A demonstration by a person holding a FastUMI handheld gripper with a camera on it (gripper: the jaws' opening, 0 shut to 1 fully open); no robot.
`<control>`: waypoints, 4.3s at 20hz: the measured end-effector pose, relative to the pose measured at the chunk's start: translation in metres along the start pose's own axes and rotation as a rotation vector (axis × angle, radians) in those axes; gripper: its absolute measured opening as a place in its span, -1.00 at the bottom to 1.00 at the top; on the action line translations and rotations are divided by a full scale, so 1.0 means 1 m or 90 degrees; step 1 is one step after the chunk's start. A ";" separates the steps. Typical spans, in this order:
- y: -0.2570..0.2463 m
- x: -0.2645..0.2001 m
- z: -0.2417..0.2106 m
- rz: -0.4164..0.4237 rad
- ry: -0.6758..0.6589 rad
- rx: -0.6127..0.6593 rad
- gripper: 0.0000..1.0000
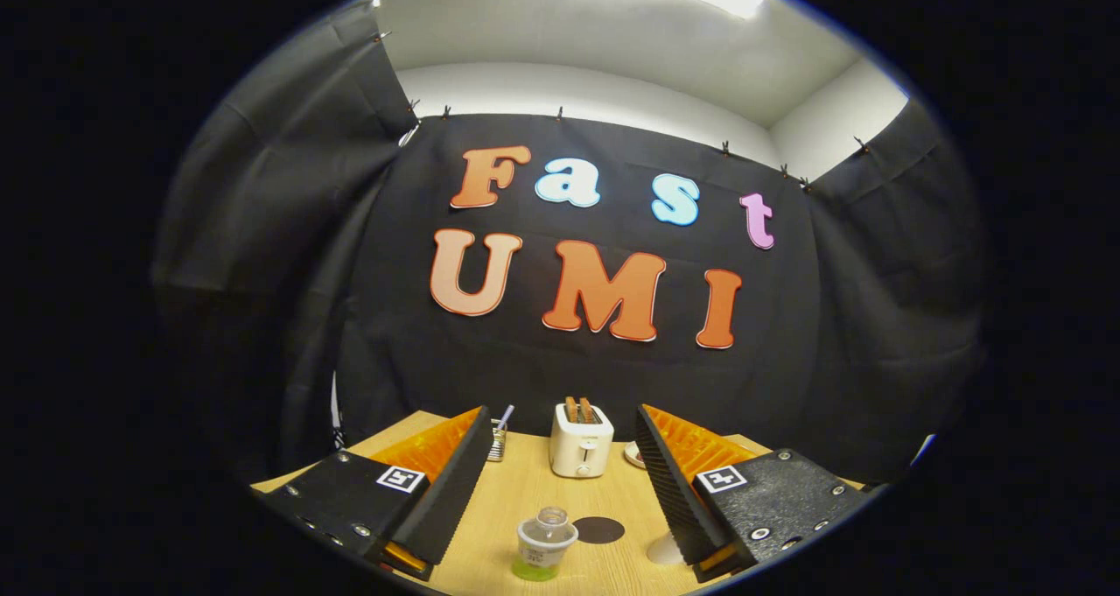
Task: Take the bottle from table, then pour the juice into the cup, finally place the bottle on the coaster
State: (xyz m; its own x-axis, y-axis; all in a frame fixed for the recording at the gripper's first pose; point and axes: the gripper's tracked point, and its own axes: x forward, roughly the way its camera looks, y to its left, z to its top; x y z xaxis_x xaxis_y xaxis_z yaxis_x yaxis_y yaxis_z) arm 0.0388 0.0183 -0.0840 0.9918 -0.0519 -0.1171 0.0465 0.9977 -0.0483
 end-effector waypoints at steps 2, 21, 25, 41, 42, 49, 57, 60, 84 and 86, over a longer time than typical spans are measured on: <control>-0.004 0.002 -0.014 -0.023 0.009 -0.011 0.94; 0.027 0.009 -0.204 -0.017 0.204 0.017 0.91; 0.035 0.015 -0.232 -0.007 0.235 0.026 0.80; 0.034 0.033 -0.246 0.031 0.226 0.277 0.16; 0.035 0.035 -0.243 0.035 0.223 0.305 0.15; 0.037 0.046 -0.233 0.057 0.208 0.522 0.15; 0.035 0.054 -0.230 0.063 0.186 0.716 0.15; 0.033 0.059 -0.225 0.064 0.169 0.788 0.15; -0.004 0.065 -0.190 0.033 0.093 1.132 0.14; -0.006 0.065 -0.185 0.034 0.078 1.163 0.14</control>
State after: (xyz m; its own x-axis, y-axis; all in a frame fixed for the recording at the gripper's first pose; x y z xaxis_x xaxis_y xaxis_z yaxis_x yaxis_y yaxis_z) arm 0.0813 0.0009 -0.2753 0.9869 0.0594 -0.1498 0.1591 -0.2133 0.9640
